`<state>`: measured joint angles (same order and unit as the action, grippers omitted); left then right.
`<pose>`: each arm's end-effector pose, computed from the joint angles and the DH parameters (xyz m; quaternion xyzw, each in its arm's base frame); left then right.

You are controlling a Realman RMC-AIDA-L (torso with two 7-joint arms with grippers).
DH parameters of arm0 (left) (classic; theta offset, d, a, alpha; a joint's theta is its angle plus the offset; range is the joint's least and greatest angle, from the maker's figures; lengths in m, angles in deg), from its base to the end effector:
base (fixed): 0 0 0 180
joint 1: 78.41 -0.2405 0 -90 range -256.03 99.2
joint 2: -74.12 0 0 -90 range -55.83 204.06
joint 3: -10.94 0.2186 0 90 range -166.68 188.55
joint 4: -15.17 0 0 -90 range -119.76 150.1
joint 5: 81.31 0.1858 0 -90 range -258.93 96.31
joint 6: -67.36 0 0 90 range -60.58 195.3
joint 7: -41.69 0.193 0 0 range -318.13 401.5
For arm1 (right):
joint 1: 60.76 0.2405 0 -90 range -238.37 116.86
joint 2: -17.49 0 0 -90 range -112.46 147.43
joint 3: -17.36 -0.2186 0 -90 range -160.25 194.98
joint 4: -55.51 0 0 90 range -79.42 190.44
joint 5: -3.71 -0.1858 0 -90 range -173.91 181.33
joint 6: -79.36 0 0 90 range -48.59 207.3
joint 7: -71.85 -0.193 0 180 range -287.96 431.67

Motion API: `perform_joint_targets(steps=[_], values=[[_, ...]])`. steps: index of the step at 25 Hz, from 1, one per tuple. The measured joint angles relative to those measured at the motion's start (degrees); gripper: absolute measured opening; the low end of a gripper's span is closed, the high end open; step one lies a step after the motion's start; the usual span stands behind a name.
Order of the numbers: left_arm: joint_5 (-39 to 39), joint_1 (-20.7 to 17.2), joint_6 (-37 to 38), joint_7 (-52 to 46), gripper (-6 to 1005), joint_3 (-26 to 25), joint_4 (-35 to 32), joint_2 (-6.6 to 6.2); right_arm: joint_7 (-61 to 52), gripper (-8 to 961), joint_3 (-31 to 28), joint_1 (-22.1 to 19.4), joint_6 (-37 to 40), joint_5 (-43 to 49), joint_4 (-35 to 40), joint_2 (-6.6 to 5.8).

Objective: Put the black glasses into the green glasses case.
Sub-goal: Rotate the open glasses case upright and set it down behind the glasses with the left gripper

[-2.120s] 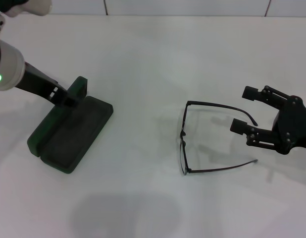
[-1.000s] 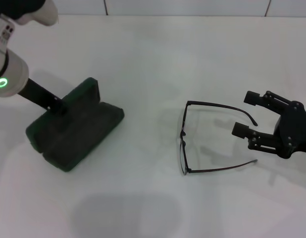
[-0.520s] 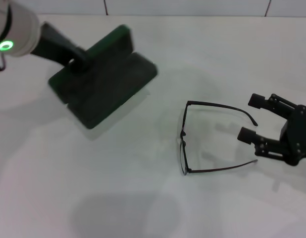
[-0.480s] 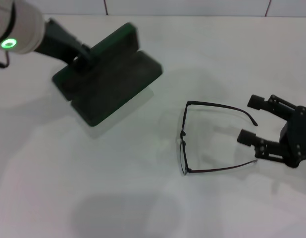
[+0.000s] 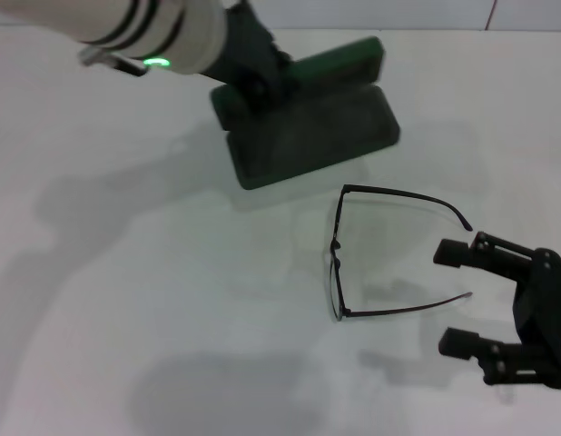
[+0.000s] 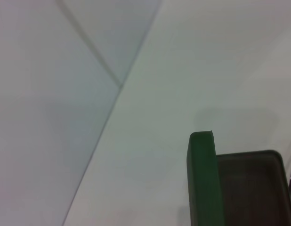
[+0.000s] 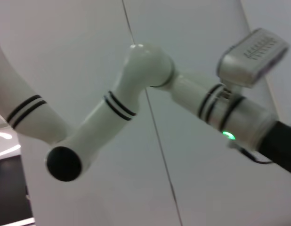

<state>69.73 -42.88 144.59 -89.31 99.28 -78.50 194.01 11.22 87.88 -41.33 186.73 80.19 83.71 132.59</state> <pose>-0.0856 0.3574 -0.0160 -0.9538 -0.0036 0.1221 0.2744 0.1606 0.2185 -0.0147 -0.8945 0.0968 0.4362 0.0140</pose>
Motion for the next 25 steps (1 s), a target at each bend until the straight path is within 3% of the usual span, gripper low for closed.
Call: perform_joint_targets(steps=[8, 15, 25], values=[[-5.70, 4.93, -13.77, 19.38, 228, 2.78, 15.48, 0.10, -0.40, 870, -0.47, -1.88, 2.06, 0.42, -0.03, -0.14], [-5.88, 9.48, -18.72, 22.38, 237, 3.36, 26.07, 0.05, -0.45, 870, -0.60, -2.41, 1.86, 0.06, -1.52, -0.15], [-6.01, 9.59, -19.89, 22.57, 252, 4.39, 29.52, 0.11, -0.45, 870, -1.36, -1.85, 0.26, -0.02, -1.57, -0.19]])
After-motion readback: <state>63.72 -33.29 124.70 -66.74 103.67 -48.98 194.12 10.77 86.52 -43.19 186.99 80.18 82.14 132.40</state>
